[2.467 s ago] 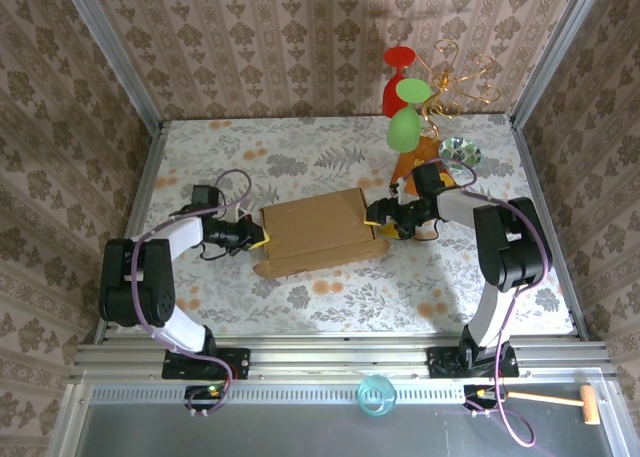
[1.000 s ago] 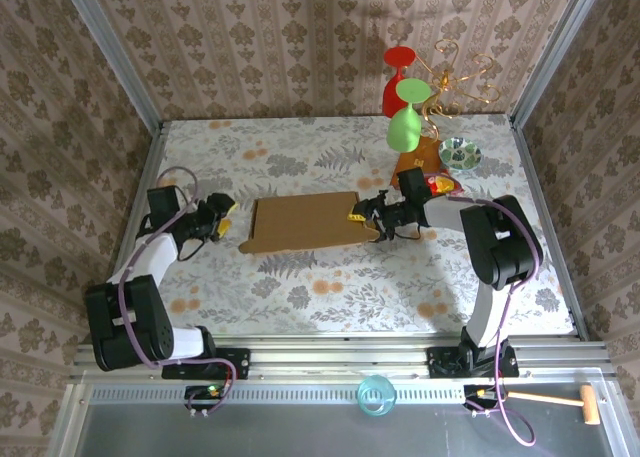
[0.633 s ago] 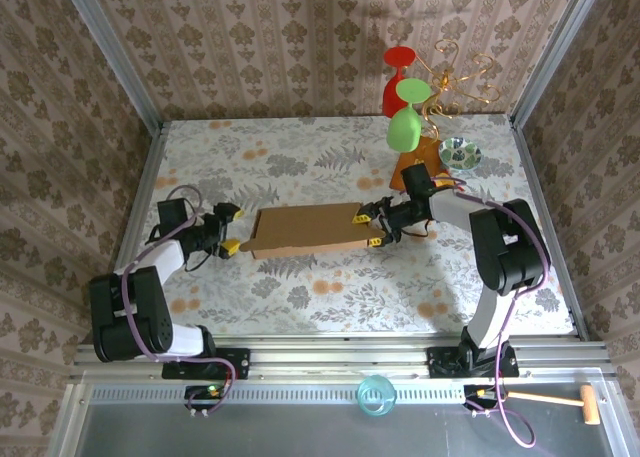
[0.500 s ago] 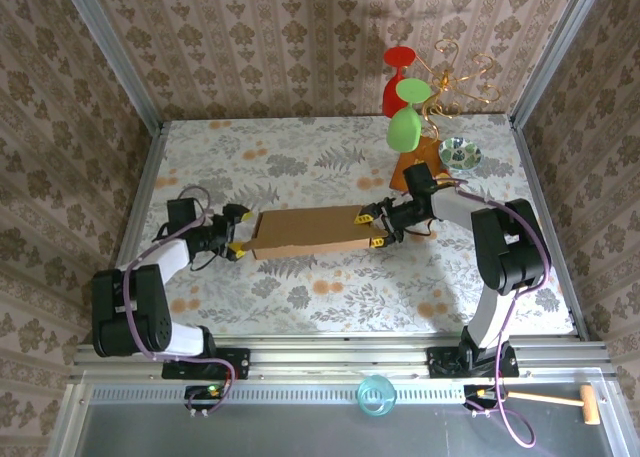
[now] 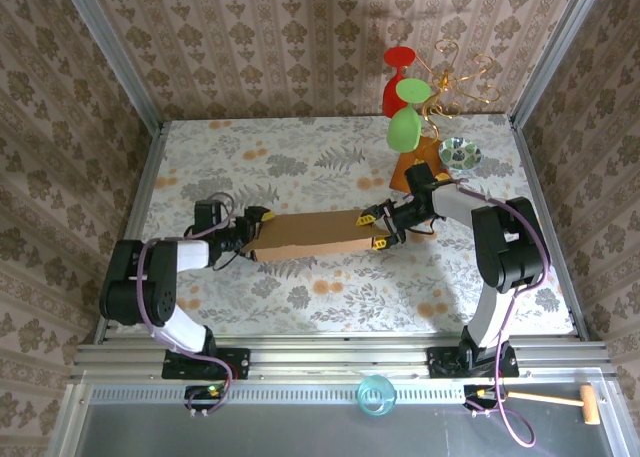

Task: Fold the paper box

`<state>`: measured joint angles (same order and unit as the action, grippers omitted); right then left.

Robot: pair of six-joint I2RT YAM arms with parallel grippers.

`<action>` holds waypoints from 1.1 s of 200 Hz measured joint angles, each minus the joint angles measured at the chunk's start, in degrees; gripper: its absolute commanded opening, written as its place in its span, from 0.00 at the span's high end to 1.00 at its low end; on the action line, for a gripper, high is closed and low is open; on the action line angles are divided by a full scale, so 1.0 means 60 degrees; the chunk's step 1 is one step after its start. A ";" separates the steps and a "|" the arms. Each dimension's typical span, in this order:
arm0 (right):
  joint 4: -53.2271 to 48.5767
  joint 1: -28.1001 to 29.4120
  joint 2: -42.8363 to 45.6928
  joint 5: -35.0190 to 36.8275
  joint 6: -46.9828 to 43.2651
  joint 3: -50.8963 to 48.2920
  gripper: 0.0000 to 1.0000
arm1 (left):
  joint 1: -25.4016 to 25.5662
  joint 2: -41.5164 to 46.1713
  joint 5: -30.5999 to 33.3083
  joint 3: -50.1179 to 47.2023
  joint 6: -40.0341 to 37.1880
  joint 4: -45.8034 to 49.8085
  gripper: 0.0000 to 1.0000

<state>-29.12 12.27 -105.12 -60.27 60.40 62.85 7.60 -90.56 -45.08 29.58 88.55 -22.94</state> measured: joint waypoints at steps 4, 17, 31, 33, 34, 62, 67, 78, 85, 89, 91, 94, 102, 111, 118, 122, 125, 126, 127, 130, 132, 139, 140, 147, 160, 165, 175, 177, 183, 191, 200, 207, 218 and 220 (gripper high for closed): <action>-0.0015 -0.0004 0.0000 0.0000 -0.0007 0.0000 0.46 | 0.0062 -0.0022 0.0018 -0.0051 0.0197 -0.0153 0.20; -0.0091 -0.0069 0.0000 -0.0004 -0.0040 0.0000 0.45 | 0.0244 -0.0033 0.0149 -0.0273 0.0667 -0.0641 0.23; -0.0182 -0.0120 0.0000 0.0000 -0.0069 0.0000 0.43 | 0.0379 -0.0029 0.0321 -0.0444 0.1049 -0.0947 0.26; -0.0186 -0.0131 0.0000 0.0004 -0.0069 0.0000 0.43 | 0.0393 -0.0029 0.0342 -0.0463 0.1064 -0.0976 0.27; -0.0189 -0.0131 0.0000 0.0004 -0.0069 0.0000 0.43 | 0.0401 -0.0025 0.0350 -0.0474 0.1082 -0.0984 0.27; -0.0266 -0.0208 0.0000 0.0011 -0.0062 0.0004 0.37 | 0.0608 0.0233 0.0729 -0.0718 0.1650 -0.1144 0.37; -0.0273 -0.0215 0.0000 0.0011 -0.0051 0.0011 0.36 | 0.0637 0.0317 0.0776 -0.0747 0.1723 -0.1122 0.39; -0.0328 -0.0237 0.0000 0.0007 -0.0015 0.0040 0.34 | 0.0703 0.0503 0.0896 -0.0801 0.1934 -0.1009 0.44; -0.0353 -0.0244 0.0000 0.0007 0.0011 0.0066 0.32 | 0.0736 0.0630 0.0980 -0.0823 0.2051 -0.0903 0.47; -0.0382 -0.0251 0.0000 0.0007 0.0022 0.0084 0.31 | 0.0754 0.0714 0.1013 -0.0831 0.2124 -0.0834 0.48; -0.0401 -0.0255 0.0000 0.0011 0.0036 0.0095 0.30 | 0.0761 0.0750 0.1027 -0.0831 0.2153 -0.0801 0.49; -0.0408 -0.0255 0.0000 0.0018 0.0036 0.0109 0.30 | 0.0776 0.0831 0.1060 -0.0834 0.2189 -0.0725 0.51; -0.0470 -0.0266 0.0000 0.0051 0.0044 0.0149 0.28 | 0.0805 0.1045 0.1158 -0.0845 0.2339 -0.0495 0.56; -0.0539 -0.0273 0.0000 0.0095 0.0036 0.0208 0.27 | 0.0827 0.1330 0.1253 -0.0852 0.2412 -0.0146 0.59; -0.0597 -0.0273 0.0000 0.0153 0.0004 0.0262 0.26 | 0.0849 0.1552 0.1355 -0.0852 0.2484 0.0138 0.61; -0.0648 -0.0273 0.0004 0.0193 -0.0022 0.0299 0.26 | 0.0860 0.1654 0.1388 -0.0852 0.2524 0.0280 0.62; -0.0681 -0.0273 0.0004 0.0240 -0.0033 0.0328 0.25 | 0.0867 0.1763 0.1432 -0.0849 0.2546 0.0441 0.62; -0.0688 -0.0273 0.0007 0.0251 -0.0036 0.0331 0.25 | 0.0867 0.1778 0.1432 -0.0849 0.2550 0.0466 0.62; -0.0699 -0.0273 0.0007 0.0266 -0.0040 0.0342 0.25 | 0.0867 0.1796 0.1439 -0.0849 0.2554 0.0495 0.62; -0.0714 -0.0273 0.0011 0.0291 -0.0047 0.0353 0.25 | 0.0871 0.1883 0.1461 -0.0845 0.2568 0.0641 0.62; -0.0725 -0.0273 0.0015 0.0310 -0.0058 0.0364 0.25 | 0.0871 0.1916 0.1464 -0.0845 0.2583 0.0696 0.62; -0.0761 -0.0273 0.0033 0.0372 -0.0087 0.0379 0.25 | 0.0871 0.2036 0.1490 -0.0841 0.2634 0.0925 0.63; -0.0765 -0.0273 0.0033 0.0375 -0.0091 0.0379 0.25 | 0.0874 0.2051 0.1490 -0.0838 0.2648 0.0973 0.63; -0.0823 -0.0273 0.0073 0.0444 -0.0124 0.0379 0.24 | 0.0871 0.2098 0.1483 -0.0805 0.2707 0.1158 0.63; -0.0933 -0.0273 0.0157 0.0554 -0.0211 0.0379 0.24 | 0.0874 0.2106 0.1443 -0.0783 0.2830 0.1333 0.63; -0.0965 -0.0273 0.0197 0.0594 -0.0244 0.0379 0.24 | 0.0871 0.2106 0.1413 -0.0783 0.2900 0.1381 0.63; -0.0998 -0.0291 0.0270 0.0703 -0.0302 0.0379 0.24 | 0.0871 0.2106 0.1381 -0.0783 0.3031 0.1453 0.64; -0.1005 -0.0291 0.0284 0.0710 -0.0310 0.0379 0.23 | 0.0871 0.2109 0.1377 -0.0783 0.3064 0.1472 0.64; -0.1031 -0.0302 0.0350 0.0772 -0.0335 0.0379 0.23 | 0.0874 0.2116 0.1373 -0.0783 0.3140 0.1519 0.64; -0.1089 -0.0331 0.0466 0.0885 -0.0397 0.0379 0.23 | 0.0871 0.2153 0.1373 -0.0783 0.3253 0.1599 0.64; -0.1213 -0.0390 0.0656 0.1104 -0.0554 0.0386 0.23 | 0.0871 0.2251 0.1377 -0.0787 0.3373 0.1738 0.64; -0.1344 -0.0452 0.0856 0.1300 -0.0696 0.0408 0.23 | 0.0863 0.2357 0.1388 -0.0787 0.3464 0.1872 0.65; -0.1592 -0.0568 0.1224 0.1665 -0.0976 0.0514 0.23 | 0.0827 0.2535 0.1417 -0.0787 0.3537 0.2167 0.66; -0.1639 -0.0597 0.1308 0.1767 -0.1049 0.0543 0.23 | 0.0801 0.2575 0.1417 -0.0783 0.3548 0.2233 0.66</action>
<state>-38.96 8.69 -97.27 -49.67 54.11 66.11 12.40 -75.11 -36.58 24.88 109.84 -9.54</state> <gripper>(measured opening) 0.772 0.541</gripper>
